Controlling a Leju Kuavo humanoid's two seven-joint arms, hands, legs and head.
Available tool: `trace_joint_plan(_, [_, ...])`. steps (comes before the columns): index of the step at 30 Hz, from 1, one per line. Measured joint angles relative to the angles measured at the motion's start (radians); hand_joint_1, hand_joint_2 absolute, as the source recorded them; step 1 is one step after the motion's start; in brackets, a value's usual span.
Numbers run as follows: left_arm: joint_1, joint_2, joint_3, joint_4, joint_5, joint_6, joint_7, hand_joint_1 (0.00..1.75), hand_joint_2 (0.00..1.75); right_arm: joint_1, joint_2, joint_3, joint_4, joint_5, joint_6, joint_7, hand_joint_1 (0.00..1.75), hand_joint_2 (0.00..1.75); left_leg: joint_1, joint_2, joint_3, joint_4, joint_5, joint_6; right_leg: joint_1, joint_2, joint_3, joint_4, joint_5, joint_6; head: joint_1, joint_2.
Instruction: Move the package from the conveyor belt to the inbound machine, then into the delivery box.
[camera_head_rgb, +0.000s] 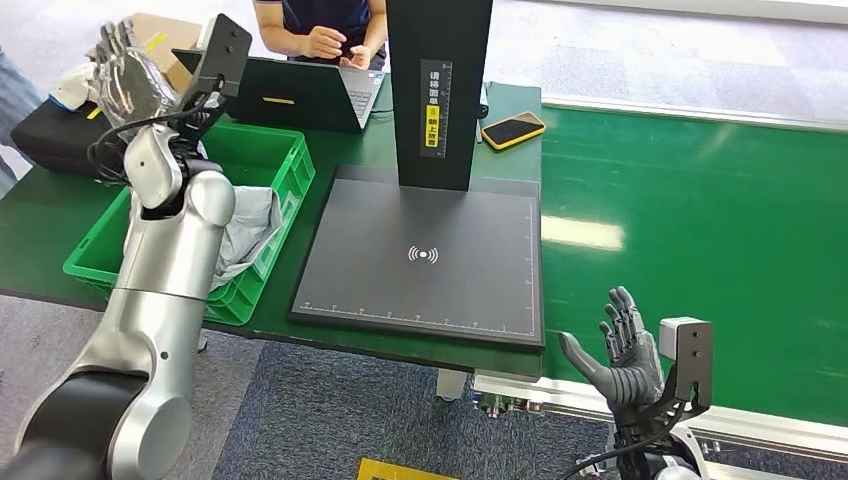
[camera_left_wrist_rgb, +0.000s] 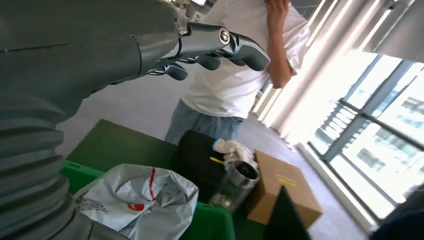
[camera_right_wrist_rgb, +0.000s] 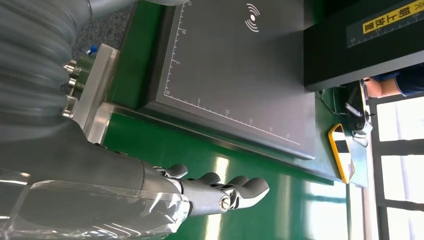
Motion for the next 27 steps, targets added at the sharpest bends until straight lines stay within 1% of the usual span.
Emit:
trace_joint_plan(2, [0.052, -0.016, -0.033, -0.134, 0.046, -0.008, -0.03, 0.0, 1.75, 0.005, 0.001, -0.004, -0.007, 0.005, 0.002, 0.001, 0.0, 1.75, 0.0, 0.0, 0.0, 0.0, 0.0, 0.0, 0.0, 0.0, 0.0, 0.0, 0.0, 0.0, 0.0, 0.0])
trace_joint_plan(6, [0.21, -0.026, -0.158, -0.498, 0.22, -0.043, -0.075, 0.0, 1.75, 0.022, 0.001, -0.015, -0.022, 0.012, 0.013, -0.001, 0.0, 1.75, 0.0, 0.0, -0.001, 0.0, -0.002, 0.001, -0.001, 0.0, 0.0, -0.001, -0.002, 0.001, 0.0, 0.0])
trace_joint_plan(9, [0.319, -0.025, -0.238, -0.688, 0.37, -0.068, -0.115, 0.0, 1.75, 0.039, 0.002, -0.023, -0.039, 0.011, 0.018, -0.01, 0.0, 1.75, 0.0, 0.0, -0.001, 0.0, -0.003, 0.001, -0.001, 0.0, 0.0, -0.001, -0.002, 0.001, 0.0, 0.0])
trace_joint_plan(12, [0.417, -0.02, -0.296, -0.799, 0.523, -0.106, -0.164, 0.0, 1.75, 0.063, 0.008, -0.026, -0.066, 0.008, 0.028, -0.017, 0.0, 1.75, 0.0, 0.0, 0.0, 0.0, -0.003, 0.001, 0.0, 0.0, 0.0, -0.001, -0.002, 0.001, 0.0, 0.0])
trace_joint_plan(15, [0.49, -0.016, -0.338, -0.859, 0.621, -0.127, -0.2, 0.0, 1.75, 0.081, 0.016, -0.027, -0.096, 0.002, 0.036, -0.023, 0.0, 1.75, 0.0, 0.0, 0.0, 0.0, -0.003, 0.001, 0.0, 0.0, 0.0, -0.001, -0.002, 0.001, 0.0, 0.0])
trace_joint_plan(18, [0.528, -0.011, -0.36, -0.896, 0.637, -0.128, -0.208, 0.0, 1.75, 0.092, 0.022, -0.027, -0.115, 0.001, 0.036, -0.026, 0.0, 1.75, 0.0, 0.0, 0.001, 0.0, -0.002, 0.001, 0.0, 0.0, 0.001, -0.001, -0.002, 0.001, 0.0, 0.0])
trace_joint_plan(21, [0.545, -0.008, -0.372, -0.92, 0.64, -0.13, -0.209, 0.0, 1.75, 0.096, 0.025, -0.027, -0.128, 0.0, 0.036, -0.027, 0.0, 1.75, 0.0, 0.0, 0.001, 0.0, -0.002, 0.001, 0.0, 0.0, 0.001, 0.0, -0.002, 0.001, 0.0, 0.0])
trace_joint_plan(23, [0.554, -0.007, -0.376, -0.928, 0.666, -0.147, -0.21, 0.0, 1.75, 0.098, 0.026, -0.027, -0.133, -0.003, 0.038, -0.028, 0.0, 0.87, 0.0, 0.0, 0.001, 0.0, -0.002, 0.001, 0.0, 0.0, 0.002, 0.0, -0.002, 0.001, 0.0, 0.0])
trace_joint_plan(25, [0.578, -0.006, -0.378, -0.932, 0.765, -0.202, -0.222, 0.0, 1.75, 0.101, 0.03, -0.026, -0.139, -0.015, 0.048, -0.029, 0.0, 0.87, 0.0, 0.0, 0.001, 0.0, -0.002, 0.001, 0.0, 0.0, 0.002, 0.0, -0.002, 0.001, 0.0, 0.0])
trace_joint_plan(27, [0.615, -0.006, -0.379, -0.93, 0.875, -0.256, -0.242, 0.0, 1.75, 0.105, 0.035, -0.024, -0.149, -0.03, 0.06, -0.032, 0.0, 1.75, 0.0, 0.0, 0.002, 0.0, -0.003, 0.001, -0.001, 0.0, 0.002, 0.0, -0.002, 0.001, 0.0, 0.0])
